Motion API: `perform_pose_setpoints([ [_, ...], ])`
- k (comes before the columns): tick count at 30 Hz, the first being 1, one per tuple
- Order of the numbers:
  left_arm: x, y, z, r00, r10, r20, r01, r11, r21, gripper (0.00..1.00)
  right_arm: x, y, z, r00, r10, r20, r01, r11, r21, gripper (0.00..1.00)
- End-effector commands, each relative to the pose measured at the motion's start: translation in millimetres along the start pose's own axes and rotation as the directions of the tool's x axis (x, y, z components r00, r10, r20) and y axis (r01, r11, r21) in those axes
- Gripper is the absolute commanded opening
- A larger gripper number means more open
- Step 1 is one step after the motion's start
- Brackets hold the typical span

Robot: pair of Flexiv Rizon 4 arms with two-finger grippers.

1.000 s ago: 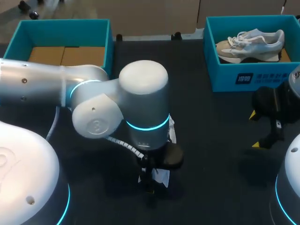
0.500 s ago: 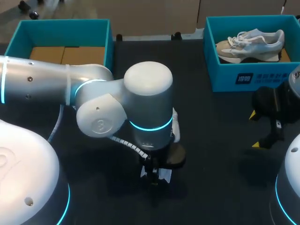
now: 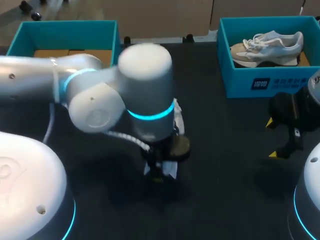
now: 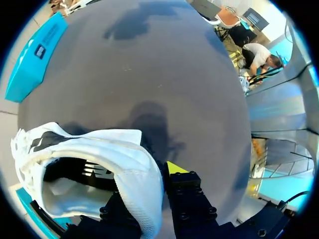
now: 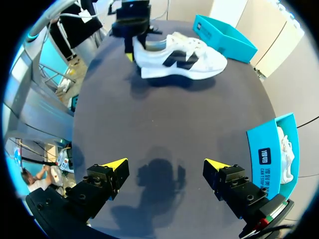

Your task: Take the shoe out of the shoebox, open the shoe tongue, remove and reinsert the insole, then place the shoe into the shoebox

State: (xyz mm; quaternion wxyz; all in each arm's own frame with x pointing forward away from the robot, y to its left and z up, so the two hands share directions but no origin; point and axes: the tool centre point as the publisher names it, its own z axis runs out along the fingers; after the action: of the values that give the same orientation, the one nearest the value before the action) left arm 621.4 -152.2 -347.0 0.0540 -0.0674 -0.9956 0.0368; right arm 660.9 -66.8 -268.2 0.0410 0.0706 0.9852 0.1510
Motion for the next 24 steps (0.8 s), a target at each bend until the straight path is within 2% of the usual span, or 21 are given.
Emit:
perform_pose_setpoints([
  [1, -11.9, 35.7, -47.7, 1.0, -0.013, -0.006, 0.013, 1.0, 0.027, 0.0, 1.8, -0.3, -0.2, 1.0, 0.0, 0.003, 0.0, 1.0, 0.001, 1.0],
  [6, -25.3, 48.2, -93.7, 1.0, -0.018, -0.014, 0.018, 1.0, 0.015, 0.0, 1.8, -0.3, -0.2, 1.0, 0.0, 0.003, 0.0, 1.0, 0.001, 1.0],
  [9, -37.0, 53.6, -124.1, 1.0, 0.006, -0.029, -0.005, 0.999, 0.043, 0.0, 1.8, -0.3, -0.2, 1.0, 0.0, 0.003, 0.0, 1.0, 0.001, 1.0],
  [15, -64.1, 49.2, -176.4, 0.992, 0.076, -0.1, -0.066, 0.993, 0.099, 0.0, 1.8, -0.3, -0.2, 1.0, 0.0, 0.003, 0.0, 1.0, 0.001, 1.0],
  [19, -80.1, 46.0, -209.2, 0.983, 0.123, -0.135, -0.113, 0.99, 0.082, 0.0, 1.8, -0.3, -0.2, 1.0, 0.0, 0.003, 0.0, 1.0, 0.001, 1.0],
  [24, -100.7, 64.3, -248.7, 0.976, 0.128, -0.176, -0.119, 0.991, 0.063, 0.0, 1.8, -0.3, -0.2, 1.0, 0.0, 0.003, 0.0, 1.0, 0.001, 1.0],
])
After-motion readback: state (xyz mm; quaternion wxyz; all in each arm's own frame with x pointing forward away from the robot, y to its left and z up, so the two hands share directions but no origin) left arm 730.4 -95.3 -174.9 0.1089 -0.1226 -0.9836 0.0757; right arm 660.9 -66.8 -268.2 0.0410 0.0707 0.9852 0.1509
